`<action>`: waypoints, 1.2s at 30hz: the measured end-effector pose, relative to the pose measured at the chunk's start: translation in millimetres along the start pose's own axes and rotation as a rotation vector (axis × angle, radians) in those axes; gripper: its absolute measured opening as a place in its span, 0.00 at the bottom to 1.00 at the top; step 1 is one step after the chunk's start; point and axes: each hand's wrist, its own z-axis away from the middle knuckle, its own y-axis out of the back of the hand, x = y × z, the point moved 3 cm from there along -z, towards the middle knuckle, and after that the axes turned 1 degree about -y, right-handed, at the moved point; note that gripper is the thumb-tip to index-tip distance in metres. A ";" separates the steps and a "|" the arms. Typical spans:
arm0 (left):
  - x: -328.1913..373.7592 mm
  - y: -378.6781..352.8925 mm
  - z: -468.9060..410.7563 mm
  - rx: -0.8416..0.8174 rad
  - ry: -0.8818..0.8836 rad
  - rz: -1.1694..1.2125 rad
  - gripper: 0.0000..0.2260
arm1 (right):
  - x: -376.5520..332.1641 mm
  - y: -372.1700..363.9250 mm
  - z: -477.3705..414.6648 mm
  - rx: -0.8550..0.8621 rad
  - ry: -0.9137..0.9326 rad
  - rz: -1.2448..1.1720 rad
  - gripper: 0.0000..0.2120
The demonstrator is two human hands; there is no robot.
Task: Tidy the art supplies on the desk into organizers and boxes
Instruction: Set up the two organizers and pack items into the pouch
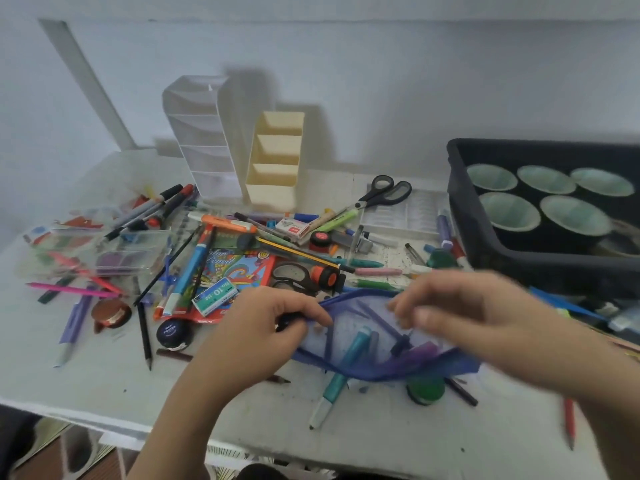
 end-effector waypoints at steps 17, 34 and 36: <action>-1.6 -5.5 -2.2 -0.067 -0.024 0.095 0.19 | 85.3 47.3 -118.4 0.059 -0.078 1.116 0.17; -5.1 -9.7 -10.5 -0.059 0.004 0.149 0.22 | 67.6 76.7 -148.0 0.285 -0.188 0.679 0.11; -5.2 -11.6 -11.3 -0.066 0.004 0.160 0.22 | 61.6 89.5 -147.3 0.387 -0.124 0.628 0.12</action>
